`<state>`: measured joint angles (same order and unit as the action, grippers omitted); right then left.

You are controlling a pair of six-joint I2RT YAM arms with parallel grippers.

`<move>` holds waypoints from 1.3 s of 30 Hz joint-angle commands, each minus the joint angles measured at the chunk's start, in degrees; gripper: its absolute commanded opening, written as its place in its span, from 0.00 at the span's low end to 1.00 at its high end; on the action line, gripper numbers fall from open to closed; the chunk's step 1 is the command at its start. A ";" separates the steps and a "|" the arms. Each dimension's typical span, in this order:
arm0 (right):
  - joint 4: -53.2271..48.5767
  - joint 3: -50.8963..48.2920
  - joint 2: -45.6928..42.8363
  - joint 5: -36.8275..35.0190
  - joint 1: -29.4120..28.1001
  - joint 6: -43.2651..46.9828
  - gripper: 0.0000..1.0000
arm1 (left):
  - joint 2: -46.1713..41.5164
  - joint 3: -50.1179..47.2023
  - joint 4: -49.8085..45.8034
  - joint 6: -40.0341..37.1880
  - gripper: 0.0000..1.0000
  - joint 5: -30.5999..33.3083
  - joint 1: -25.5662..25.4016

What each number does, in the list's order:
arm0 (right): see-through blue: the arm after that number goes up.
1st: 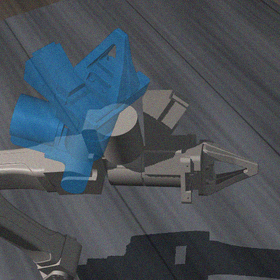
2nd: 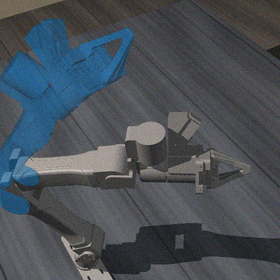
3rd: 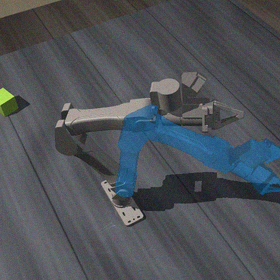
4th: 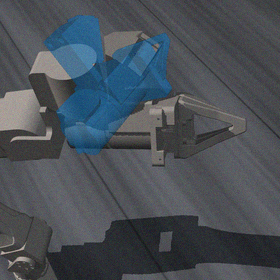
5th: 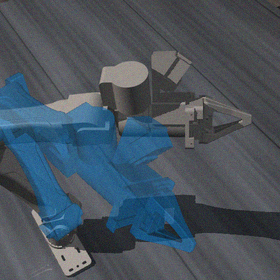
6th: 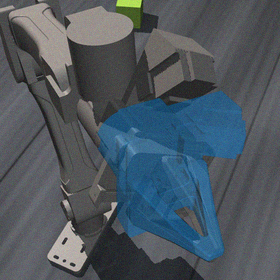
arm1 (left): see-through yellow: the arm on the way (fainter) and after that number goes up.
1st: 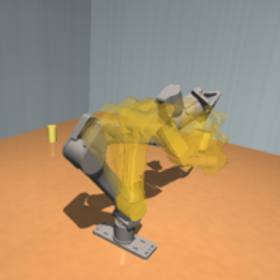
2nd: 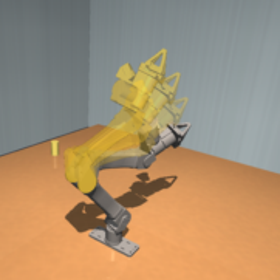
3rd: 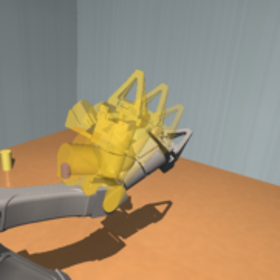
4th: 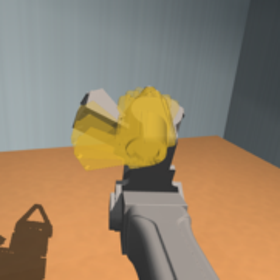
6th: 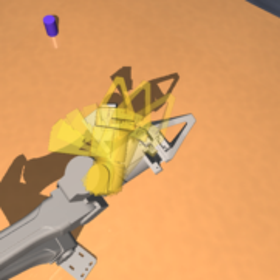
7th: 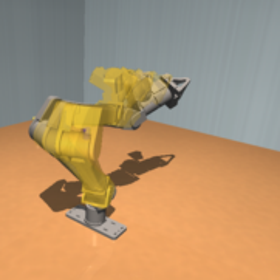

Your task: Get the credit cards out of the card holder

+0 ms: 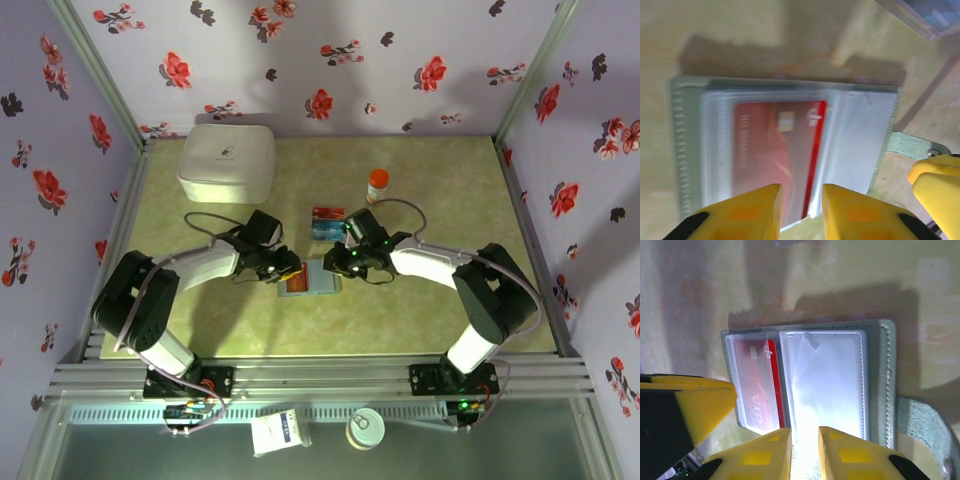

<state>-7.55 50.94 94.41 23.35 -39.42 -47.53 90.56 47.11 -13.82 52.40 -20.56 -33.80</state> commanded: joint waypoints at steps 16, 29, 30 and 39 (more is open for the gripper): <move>-0.12 6.14 4.26 0.46 -3.77 -0.15 0.22 | 0.28 -4.73 1.17 -3.00 0.10 -0.35 4.42; 2.15 9.20 9.25 2.57 -5.86 -1.08 0.21 | 0.84 -4.92 0.55 -3.67 0.08 -0.74 5.06; 2.38 9.26 9.62 2.66 -5.96 -1.20 0.21 | 0.81 -5.01 0.55 -3.57 0.08 -0.76 5.06; 3.45 10.40 12.36 3.19 -6.16 -1.43 0.21 | 1.07 -5.08 0.20 -3.75 0.06 -1.05 5.10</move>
<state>-5.04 59.64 105.84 25.76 -45.08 -48.23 90.70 42.78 -12.67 50.19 -21.04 -29.21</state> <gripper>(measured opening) 0.213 0.066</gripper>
